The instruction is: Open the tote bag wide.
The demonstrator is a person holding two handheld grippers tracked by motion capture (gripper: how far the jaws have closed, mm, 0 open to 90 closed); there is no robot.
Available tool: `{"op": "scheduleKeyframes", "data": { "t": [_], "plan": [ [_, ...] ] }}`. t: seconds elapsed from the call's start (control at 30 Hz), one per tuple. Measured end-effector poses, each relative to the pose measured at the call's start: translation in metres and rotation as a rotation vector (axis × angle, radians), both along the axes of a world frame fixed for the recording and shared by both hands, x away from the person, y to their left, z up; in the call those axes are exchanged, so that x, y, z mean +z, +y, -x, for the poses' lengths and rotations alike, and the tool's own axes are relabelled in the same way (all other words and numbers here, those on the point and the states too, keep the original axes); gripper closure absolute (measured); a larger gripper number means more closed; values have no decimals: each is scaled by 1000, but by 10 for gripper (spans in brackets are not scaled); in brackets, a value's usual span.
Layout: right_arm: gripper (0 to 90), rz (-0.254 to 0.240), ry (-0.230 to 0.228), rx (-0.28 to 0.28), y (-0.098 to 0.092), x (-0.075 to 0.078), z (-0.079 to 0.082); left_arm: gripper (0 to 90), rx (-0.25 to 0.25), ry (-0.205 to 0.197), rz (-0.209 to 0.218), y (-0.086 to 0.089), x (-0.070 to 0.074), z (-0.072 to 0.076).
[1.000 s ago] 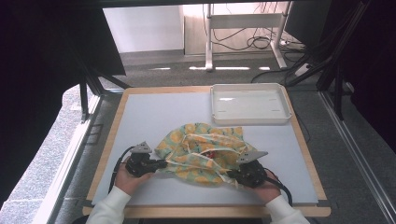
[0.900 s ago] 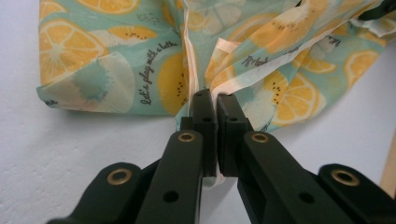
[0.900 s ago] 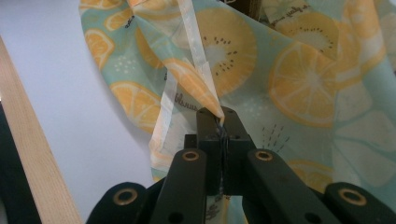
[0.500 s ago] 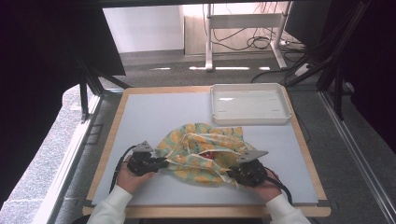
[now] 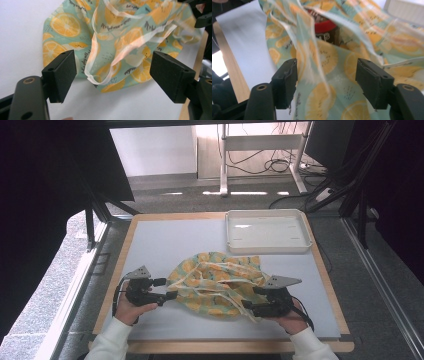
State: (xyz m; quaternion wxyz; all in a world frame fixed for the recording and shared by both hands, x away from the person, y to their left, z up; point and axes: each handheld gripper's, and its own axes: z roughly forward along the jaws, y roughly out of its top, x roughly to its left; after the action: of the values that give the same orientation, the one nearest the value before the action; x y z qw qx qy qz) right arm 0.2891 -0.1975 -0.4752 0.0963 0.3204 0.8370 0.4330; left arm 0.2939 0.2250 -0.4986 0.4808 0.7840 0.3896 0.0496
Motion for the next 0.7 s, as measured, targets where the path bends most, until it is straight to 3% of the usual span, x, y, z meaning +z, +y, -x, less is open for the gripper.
{"op": "scheduleKeyframes", "data": {
  "t": [0.17, 0.5, 0.7],
  "plan": [
    [323, -39, -26, -28, -4, 11, -3, 215, 15, -36, 19, 1, 13, 2],
    [428, -35, -41, -25, 4, 24, -17, 284, 10, -57, 15, -11, 31, -9],
    [539, -41, -39, -21, 18, 34, -35, 351, 35, -44, 37, -23, 41, -32]
  ]
}}
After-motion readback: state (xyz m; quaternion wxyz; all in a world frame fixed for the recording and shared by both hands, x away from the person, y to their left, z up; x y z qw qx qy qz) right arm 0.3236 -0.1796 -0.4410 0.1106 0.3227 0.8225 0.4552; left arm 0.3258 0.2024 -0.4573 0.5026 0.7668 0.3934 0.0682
